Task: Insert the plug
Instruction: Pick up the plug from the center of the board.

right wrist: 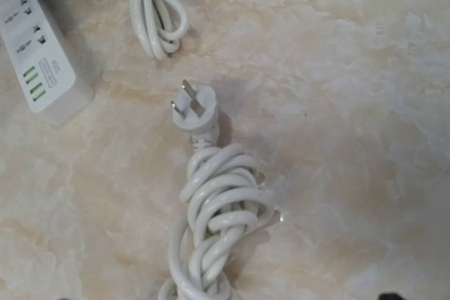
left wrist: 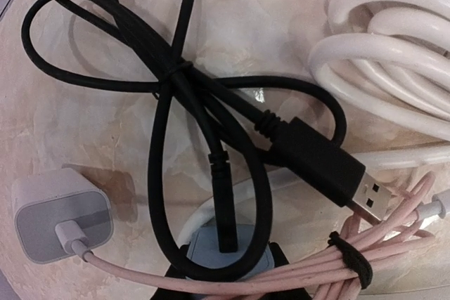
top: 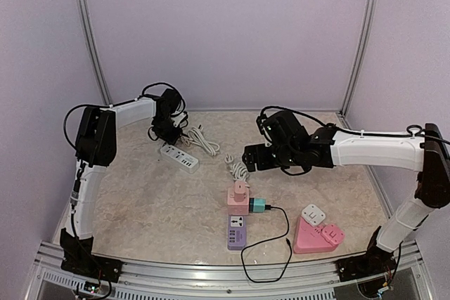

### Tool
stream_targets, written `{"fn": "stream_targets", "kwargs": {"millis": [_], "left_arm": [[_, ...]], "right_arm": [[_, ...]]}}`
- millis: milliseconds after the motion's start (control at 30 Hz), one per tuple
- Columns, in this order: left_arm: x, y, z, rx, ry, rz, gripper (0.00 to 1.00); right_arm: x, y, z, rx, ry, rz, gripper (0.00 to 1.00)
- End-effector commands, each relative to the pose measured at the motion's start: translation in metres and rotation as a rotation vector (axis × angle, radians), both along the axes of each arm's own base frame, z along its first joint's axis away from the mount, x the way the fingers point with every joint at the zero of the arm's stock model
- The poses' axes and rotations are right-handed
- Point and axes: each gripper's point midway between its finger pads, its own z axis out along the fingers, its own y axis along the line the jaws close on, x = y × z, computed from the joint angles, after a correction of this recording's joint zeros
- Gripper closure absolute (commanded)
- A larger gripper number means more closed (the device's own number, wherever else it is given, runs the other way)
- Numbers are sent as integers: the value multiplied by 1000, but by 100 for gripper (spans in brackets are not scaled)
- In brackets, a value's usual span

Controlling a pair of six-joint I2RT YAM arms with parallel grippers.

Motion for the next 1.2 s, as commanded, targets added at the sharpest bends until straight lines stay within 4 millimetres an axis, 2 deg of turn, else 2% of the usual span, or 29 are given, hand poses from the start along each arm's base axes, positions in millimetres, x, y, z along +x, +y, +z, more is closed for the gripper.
{"fn": "stream_targets", "kwargs": {"millis": [0, 67, 200, 233, 300, 333, 533, 667, 767, 867, 1000, 1167], "left_arm": [[-13, 3, 17, 26, 13, -40, 100], [-20, 3, 34, -4, 6, -54, 100], [-48, -8, 91, -105, 3, -145, 100], [-61, -16, 114, -159, -1, -189, 100], [-86, -29, 142, -228, 7, -269, 100], [-101, -36, 163, -262, -10, -315, 100], [-185, -66, 225, -343, -18, -531, 100], [-233, -83, 278, -483, -48, -630, 100], [-262, -92, 302, -572, -50, -689, 100], [-283, -101, 296, -622, 3, -737, 100], [-292, -111, 275, -603, 47, -753, 100], [-291, -122, 283, -667, 44, -759, 100]], "right_arm": [[-4, 0, 17, 13, -40, 16, 8], [-6, 0, 25, 26, -59, 32, 8], [-13, 3, 56, 78, -117, 98, 8], [-15, 6, 65, 97, -136, 125, 8], [-24, 14, 87, 157, -174, 195, 8], [-28, 18, 98, 192, -193, 233, 8], [-60, 46, 152, 350, -276, 432, 10], [-81, 61, 177, 419, -331, 516, 10], [-95, 72, 190, 471, -372, 561, 11], [-96, 80, 184, 488, -385, 560, 11], [-73, 86, 142, 416, -317, 447, 13], [-73, 120, 104, 400, -290, 464, 14]]}}
